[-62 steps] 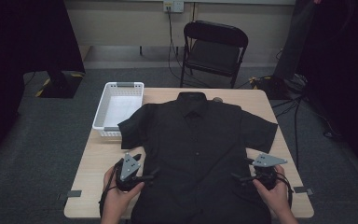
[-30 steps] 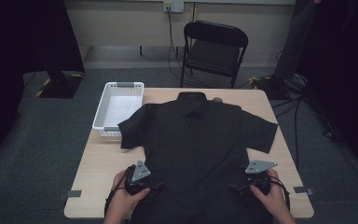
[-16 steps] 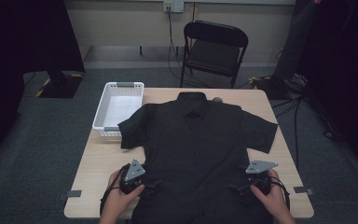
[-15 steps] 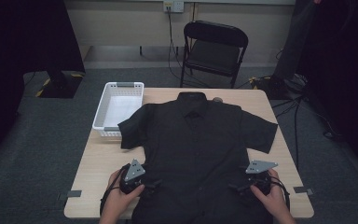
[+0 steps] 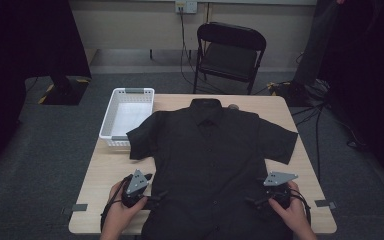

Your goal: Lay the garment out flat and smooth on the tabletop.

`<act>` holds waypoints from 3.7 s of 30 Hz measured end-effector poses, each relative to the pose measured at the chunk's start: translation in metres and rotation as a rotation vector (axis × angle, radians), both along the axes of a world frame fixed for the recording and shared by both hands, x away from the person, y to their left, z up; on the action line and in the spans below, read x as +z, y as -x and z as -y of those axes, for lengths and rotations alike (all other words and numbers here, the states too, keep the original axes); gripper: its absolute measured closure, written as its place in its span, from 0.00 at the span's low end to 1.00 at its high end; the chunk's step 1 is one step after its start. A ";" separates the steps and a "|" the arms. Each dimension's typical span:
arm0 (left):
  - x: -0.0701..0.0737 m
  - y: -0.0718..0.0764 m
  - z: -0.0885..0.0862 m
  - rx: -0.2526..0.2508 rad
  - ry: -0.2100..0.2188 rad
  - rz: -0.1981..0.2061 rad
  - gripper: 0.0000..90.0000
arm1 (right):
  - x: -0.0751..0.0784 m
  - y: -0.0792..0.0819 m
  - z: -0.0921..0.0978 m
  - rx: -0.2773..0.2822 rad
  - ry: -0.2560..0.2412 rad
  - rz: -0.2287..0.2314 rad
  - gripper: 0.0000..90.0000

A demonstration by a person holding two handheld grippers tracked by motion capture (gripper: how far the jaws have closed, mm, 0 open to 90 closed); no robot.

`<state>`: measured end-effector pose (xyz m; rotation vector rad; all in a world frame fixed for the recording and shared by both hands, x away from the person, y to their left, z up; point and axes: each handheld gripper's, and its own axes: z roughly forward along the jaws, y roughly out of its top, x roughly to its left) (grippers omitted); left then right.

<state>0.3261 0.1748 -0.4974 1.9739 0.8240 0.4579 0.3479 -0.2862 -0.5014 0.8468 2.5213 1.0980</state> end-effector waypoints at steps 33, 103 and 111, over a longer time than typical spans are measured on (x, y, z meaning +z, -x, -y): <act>0.002 0.002 -0.033 0.035 0.008 -0.023 0.19 | 0.000 0.000 0.000 0.000 0.000 0.000 0.14; -0.005 0.009 -0.098 0.138 0.030 -0.047 0.19 | 0.000 0.000 0.000 0.000 0.000 0.000 0.14; -0.007 0.009 -0.101 0.143 0.016 -0.053 0.19 | 0.000 0.000 0.000 0.000 0.000 0.000 0.14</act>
